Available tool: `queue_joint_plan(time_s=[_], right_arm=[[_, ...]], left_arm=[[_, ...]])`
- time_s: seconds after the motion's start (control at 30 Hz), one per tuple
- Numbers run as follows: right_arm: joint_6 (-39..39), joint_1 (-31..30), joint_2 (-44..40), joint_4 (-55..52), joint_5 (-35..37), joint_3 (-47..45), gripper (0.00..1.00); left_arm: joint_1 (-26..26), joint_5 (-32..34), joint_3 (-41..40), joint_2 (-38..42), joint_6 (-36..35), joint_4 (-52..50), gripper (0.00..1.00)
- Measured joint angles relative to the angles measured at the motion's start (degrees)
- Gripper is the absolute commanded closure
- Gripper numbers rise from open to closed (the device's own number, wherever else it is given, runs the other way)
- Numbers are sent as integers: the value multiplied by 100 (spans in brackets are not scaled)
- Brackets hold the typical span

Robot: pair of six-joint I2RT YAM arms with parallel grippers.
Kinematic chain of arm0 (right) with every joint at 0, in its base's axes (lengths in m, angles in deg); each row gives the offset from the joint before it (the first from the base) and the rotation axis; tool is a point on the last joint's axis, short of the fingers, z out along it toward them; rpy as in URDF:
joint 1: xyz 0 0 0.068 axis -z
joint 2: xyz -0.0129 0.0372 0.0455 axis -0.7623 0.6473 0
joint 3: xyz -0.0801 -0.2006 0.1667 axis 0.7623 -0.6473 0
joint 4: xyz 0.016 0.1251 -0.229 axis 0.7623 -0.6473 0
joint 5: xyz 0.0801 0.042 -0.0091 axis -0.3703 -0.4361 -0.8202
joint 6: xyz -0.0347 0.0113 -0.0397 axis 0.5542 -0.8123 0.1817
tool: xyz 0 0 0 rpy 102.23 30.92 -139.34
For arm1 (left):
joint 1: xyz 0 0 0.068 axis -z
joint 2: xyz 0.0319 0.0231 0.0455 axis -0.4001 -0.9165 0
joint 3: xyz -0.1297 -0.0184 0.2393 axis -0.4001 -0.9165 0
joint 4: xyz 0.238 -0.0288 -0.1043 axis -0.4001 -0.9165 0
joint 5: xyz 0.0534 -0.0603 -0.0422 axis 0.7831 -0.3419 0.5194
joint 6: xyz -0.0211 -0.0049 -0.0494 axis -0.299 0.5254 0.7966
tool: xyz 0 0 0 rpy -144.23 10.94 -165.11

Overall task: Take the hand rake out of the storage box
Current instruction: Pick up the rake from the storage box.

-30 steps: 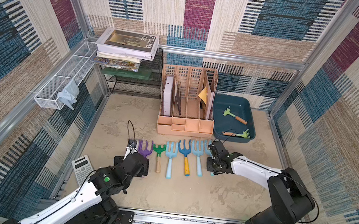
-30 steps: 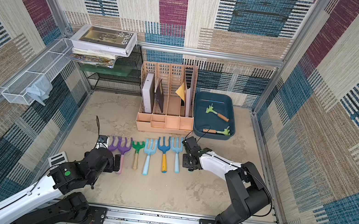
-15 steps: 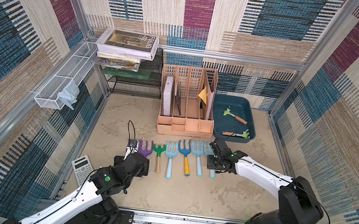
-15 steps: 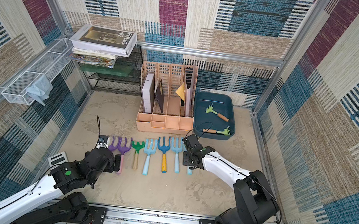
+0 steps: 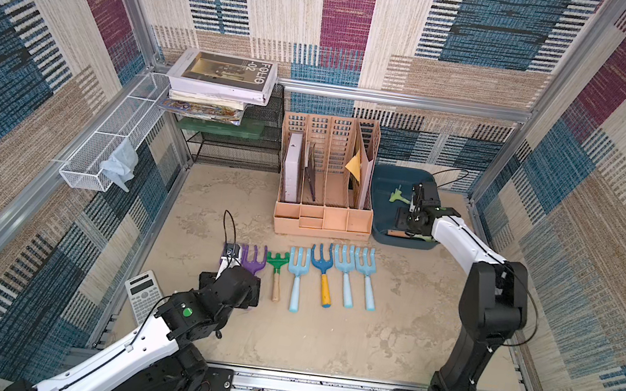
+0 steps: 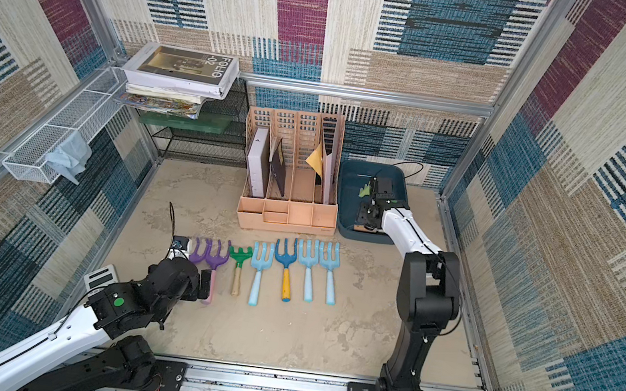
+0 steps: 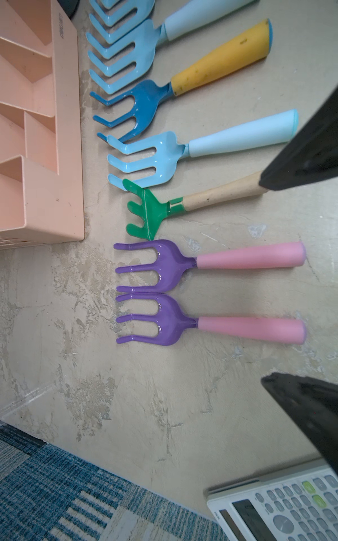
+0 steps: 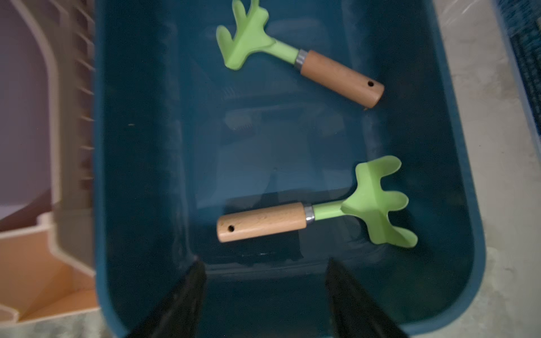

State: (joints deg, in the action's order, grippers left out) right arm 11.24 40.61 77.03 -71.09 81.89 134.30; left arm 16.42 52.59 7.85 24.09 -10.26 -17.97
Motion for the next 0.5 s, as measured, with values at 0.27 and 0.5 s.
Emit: queue_joint_plan(time_s=[0.27,0.5], right_arm=[[898,966,3252,-1156,-1235,4774,31],[1008,1394,3456,-1263,-2706,4708,29]], left_arm=[[-2,87,0,13,2,-37,1],[-7,212,4,-26,4,-57,1]])
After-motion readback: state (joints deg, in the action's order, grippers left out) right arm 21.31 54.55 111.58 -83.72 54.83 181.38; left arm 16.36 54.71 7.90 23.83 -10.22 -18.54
